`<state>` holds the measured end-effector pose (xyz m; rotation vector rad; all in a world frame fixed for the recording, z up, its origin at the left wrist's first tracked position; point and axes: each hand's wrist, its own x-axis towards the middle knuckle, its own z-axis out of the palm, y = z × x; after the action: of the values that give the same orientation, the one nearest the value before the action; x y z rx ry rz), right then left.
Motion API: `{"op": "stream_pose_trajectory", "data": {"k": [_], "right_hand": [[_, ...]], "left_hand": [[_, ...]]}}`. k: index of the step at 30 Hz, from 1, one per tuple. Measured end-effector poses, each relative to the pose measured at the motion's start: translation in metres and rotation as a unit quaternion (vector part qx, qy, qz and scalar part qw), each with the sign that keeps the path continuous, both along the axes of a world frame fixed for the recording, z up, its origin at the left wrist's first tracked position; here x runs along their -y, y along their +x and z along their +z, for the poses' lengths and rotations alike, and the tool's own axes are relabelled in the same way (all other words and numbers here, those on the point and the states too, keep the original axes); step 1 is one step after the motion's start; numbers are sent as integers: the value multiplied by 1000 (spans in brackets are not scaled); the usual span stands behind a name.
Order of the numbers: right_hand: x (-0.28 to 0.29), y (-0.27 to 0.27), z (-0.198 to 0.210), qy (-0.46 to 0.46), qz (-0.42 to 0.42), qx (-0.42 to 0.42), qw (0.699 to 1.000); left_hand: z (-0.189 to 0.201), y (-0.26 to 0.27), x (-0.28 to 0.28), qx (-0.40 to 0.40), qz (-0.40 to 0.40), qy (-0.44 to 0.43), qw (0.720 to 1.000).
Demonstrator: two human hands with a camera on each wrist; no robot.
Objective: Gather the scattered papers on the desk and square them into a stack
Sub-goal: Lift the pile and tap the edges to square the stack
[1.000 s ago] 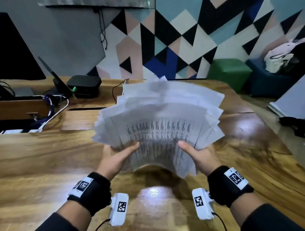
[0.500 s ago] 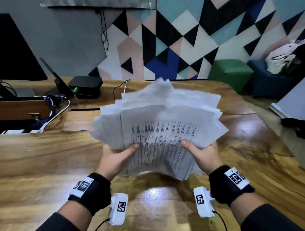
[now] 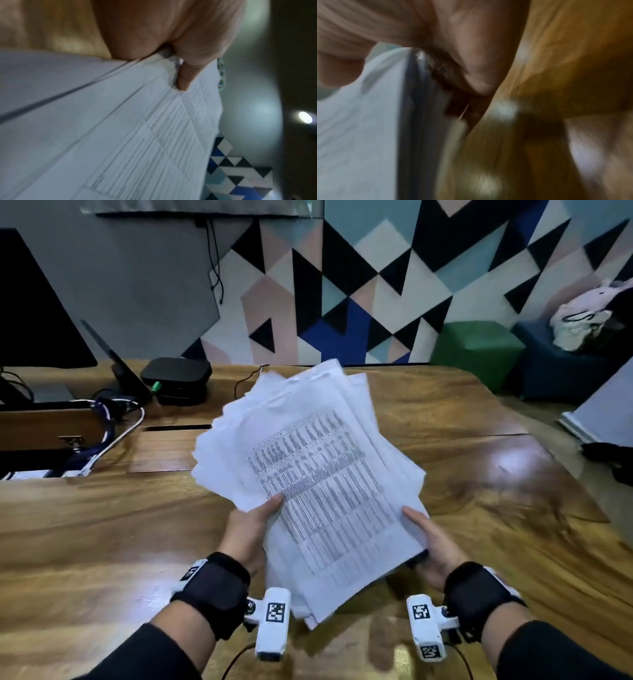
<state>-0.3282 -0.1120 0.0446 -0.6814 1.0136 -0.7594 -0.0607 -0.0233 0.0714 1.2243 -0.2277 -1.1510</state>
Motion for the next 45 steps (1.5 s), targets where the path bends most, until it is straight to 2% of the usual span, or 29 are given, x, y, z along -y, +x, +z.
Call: {"op": "stream_pose_trajectory", "data": {"k": [3, 8, 10, 13, 15, 17, 19, 21, 24, 27, 29, 32, 35, 36, 39, 41, 45], "right_hand": [[-21, 19, -10, 55, -16, 21, 998], [-31, 29, -30, 114, -29, -35, 992], [-28, 18, -36, 119, -4, -70, 990], [-21, -6, -45, 112, 27, -142, 983], [-17, -21, -48, 112, 36, -168, 979], [-14, -32, -47, 114, 44, -178, 976], [-13, -38, -42, 106, 65, -178, 976], [-10, -40, -40, 86, 60, -173, 979], [-12, -39, -41, 90, -10, -105, 990], [-22, -42, -46, 159, -52, -57, 984], [-30, -47, -51, 176, -69, -34, 981], [-38, -48, -59, 180, -62, -91, 978], [-39, -37, -54, 140, 7, -131, 981], [-36, -30, -45, 101, 10, -151, 983], [-20, -12, -19, -81, -33, -201, 976], [-10, -3, -1, -177, -67, -194, 963], [2, 1, 29, -283, -143, -173, 932]], "left_hand": [[-22, -8, -1, -89, -1, 54, 995], [-51, -18, -22, -91, -23, 137, 986], [-55, -14, -30, -103, -22, 128, 986], [-60, 8, -44, -180, 6, 97, 979], [-68, 32, -57, -213, 27, 104, 971], [-74, 54, -67, -212, 11, 132, 968], [-77, 67, -70, -177, -59, 188, 964], [-76, 67, -66, -88, -144, 244, 955], [-80, 58, -61, 7, -210, 274, 938], [-84, 53, -59, 53, -214, 270, 937], [-86, 50, -61, 66, -189, 268, 942], [-92, 45, -67, 62, -138, 250, 956], [-89, 39, -66, 90, -95, 216, 968], [-85, 37, -64, 107, -88, 200, 970], [-67, 36, -52, 163, -63, 137, 975], [-49, 39, -39, 191, -23, 77, 978], [-19, 49, -22, 206, 33, -36, 977]]}}
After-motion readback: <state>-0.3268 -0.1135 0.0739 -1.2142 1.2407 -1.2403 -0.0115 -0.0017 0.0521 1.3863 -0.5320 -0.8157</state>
